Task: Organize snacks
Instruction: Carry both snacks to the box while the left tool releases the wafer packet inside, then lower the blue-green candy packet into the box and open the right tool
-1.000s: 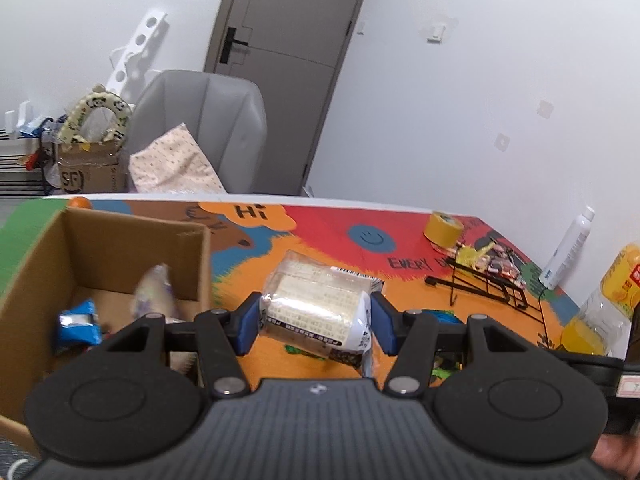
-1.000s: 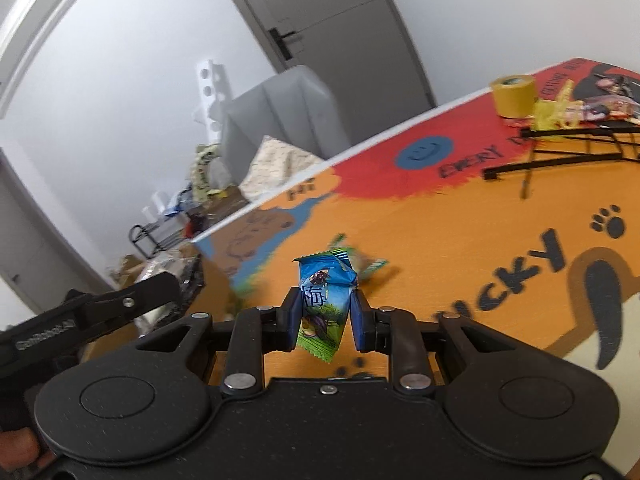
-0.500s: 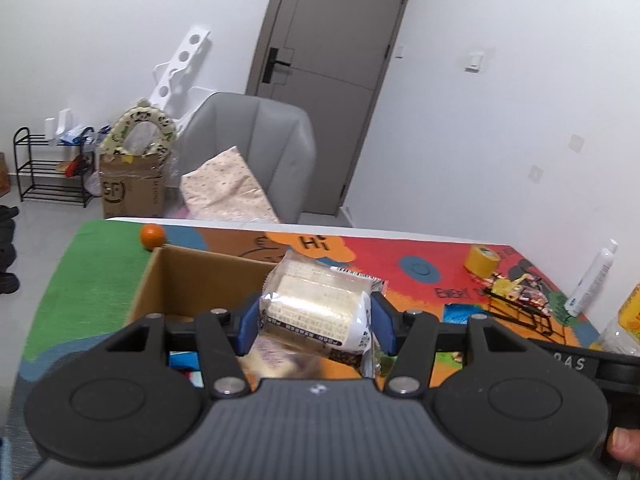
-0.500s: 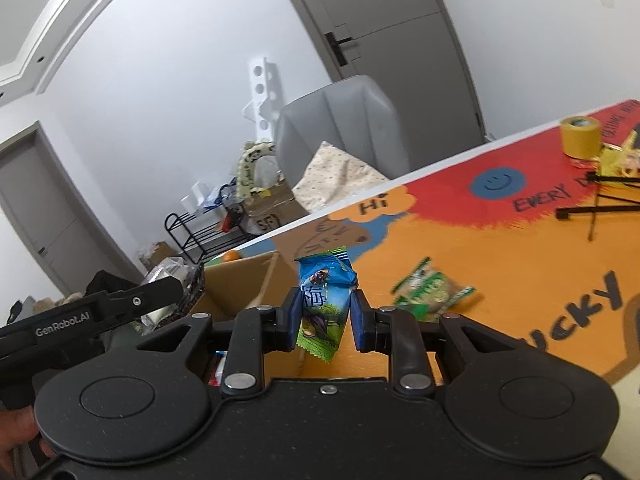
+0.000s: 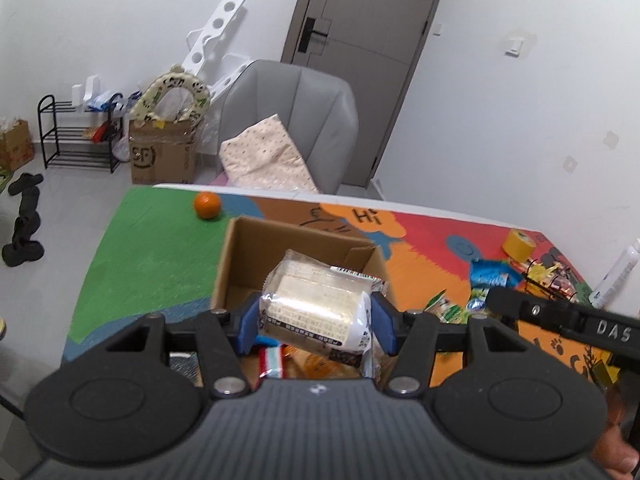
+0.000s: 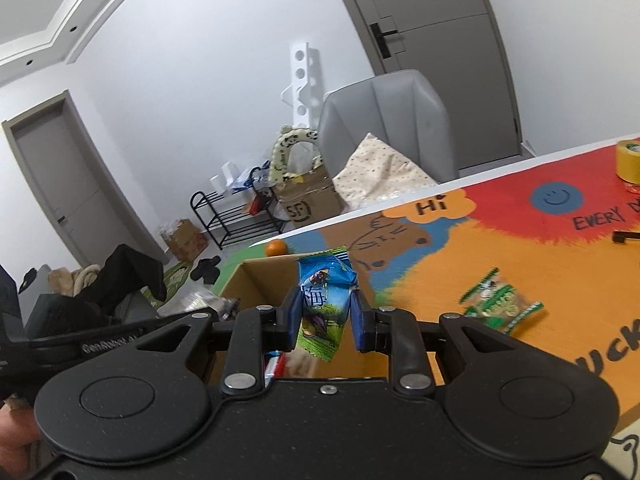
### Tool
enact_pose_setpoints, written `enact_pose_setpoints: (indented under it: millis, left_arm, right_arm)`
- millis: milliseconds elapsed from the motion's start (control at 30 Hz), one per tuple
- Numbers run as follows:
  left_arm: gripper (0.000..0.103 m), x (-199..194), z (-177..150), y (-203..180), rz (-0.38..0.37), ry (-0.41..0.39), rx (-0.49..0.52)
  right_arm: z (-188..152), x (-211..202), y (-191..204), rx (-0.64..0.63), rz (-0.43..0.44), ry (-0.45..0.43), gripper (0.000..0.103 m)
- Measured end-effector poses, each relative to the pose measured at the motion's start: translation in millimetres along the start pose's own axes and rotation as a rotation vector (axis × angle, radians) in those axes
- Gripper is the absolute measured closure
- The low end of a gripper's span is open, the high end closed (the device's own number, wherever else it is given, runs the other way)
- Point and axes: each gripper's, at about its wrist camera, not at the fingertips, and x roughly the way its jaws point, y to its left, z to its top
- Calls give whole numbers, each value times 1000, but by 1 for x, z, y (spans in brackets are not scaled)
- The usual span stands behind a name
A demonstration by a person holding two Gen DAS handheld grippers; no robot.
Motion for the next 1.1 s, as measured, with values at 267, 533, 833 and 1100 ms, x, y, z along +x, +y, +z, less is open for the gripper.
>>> enact_pose_setpoints:
  millis: [267,533,833,1100]
  left_arm:
    - [31,-6,-5,20,22,-1,-21]
    - [22,-18,-6,42,41,0,-47]
    - [19,-24,-9,58,55,-5,-76]
    - [12,-20,-12,46,32,-18,-65]
  right_arm:
    - [-4,21,24,-24,24,38,79]
    - [-1,39,52,-63,49,60,79]
    - [-3,45,57,-52,78,34,46]
    - [-12,31,44,-34,35,42,39]
